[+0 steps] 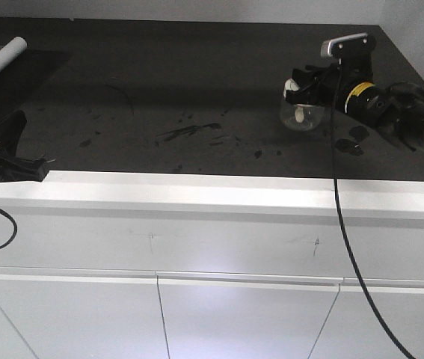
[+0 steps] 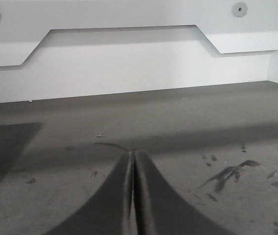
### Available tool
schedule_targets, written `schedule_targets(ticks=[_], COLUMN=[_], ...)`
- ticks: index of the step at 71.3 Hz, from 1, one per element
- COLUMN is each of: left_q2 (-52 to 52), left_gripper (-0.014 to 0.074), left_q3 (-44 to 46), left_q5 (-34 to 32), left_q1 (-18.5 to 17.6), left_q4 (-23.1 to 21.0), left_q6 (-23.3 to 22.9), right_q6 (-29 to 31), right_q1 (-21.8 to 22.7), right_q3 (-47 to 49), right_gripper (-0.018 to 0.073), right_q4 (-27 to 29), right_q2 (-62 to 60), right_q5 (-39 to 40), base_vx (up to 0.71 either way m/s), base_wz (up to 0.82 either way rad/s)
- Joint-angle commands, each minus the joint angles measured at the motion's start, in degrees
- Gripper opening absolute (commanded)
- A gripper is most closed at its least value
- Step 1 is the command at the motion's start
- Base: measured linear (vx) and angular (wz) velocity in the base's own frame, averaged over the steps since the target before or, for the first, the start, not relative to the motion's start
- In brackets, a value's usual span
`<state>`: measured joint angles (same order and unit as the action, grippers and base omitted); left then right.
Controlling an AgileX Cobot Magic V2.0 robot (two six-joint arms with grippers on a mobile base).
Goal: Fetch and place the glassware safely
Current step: 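Move the open right gripper over the white-lidded glass jar, then close the right gripper on the jar lid and pull it toward the robot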
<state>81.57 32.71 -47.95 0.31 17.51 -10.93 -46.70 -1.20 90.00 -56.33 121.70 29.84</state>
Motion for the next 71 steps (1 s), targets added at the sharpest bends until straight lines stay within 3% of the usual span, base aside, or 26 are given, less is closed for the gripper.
schedule_targets(ticks=[1, 11, 27, 40, 52, 71], left_q2=[-1.8, -1.8, -1.8, -1.8, -1.8, -1.8], left_gripper=[0.0003, 0.0003, 0.0003, 0.0003, 0.0003, 0.0003], left_q3=[1.1, 1.1, 1.1, 1.1, 1.1, 1.1], left_q5=[-3.9, -3.9, -4.1, -4.1, -4.1, -4.1], left_q1=[-0.1, -0.1, -0.1, -0.1, -0.1, -0.1], left_q4=[-1.1, -1.1, -1.1, -1.1, -1.1, -1.1], left_q6=[-0.1, -0.1, -0.1, -0.1, -0.1, -0.1], right_q6=[-7.2, -16.2, -24.3, -34.0, -33.1, -29.4], right_q1=[-0.9, -3.4, -10.1, -14.6, -17.6, -23.4], right_q3=[1.9, 1.9, 1.9, -0.1, -11.3, -26.4], right_gripper=[-0.0003, -0.0003, -0.0002, -0.0002, -0.0002, -0.0002], right_q4=[-7.7, -15.9, -21.8, -26.9, -27.5, -27.1], right_q2=[-7.0, -10.9, -17.3, -21.7, -29.7, -39.6], right_q5=[6.1, 4.6, -6.8, -7.6, -11.5, -10.0], base_vx=[0.0, 0.0, 0.0, 0.0, 0.0, 0.0], base_wz=[0.0, 0.0, 0.0, 0.0, 0.0, 0.0])
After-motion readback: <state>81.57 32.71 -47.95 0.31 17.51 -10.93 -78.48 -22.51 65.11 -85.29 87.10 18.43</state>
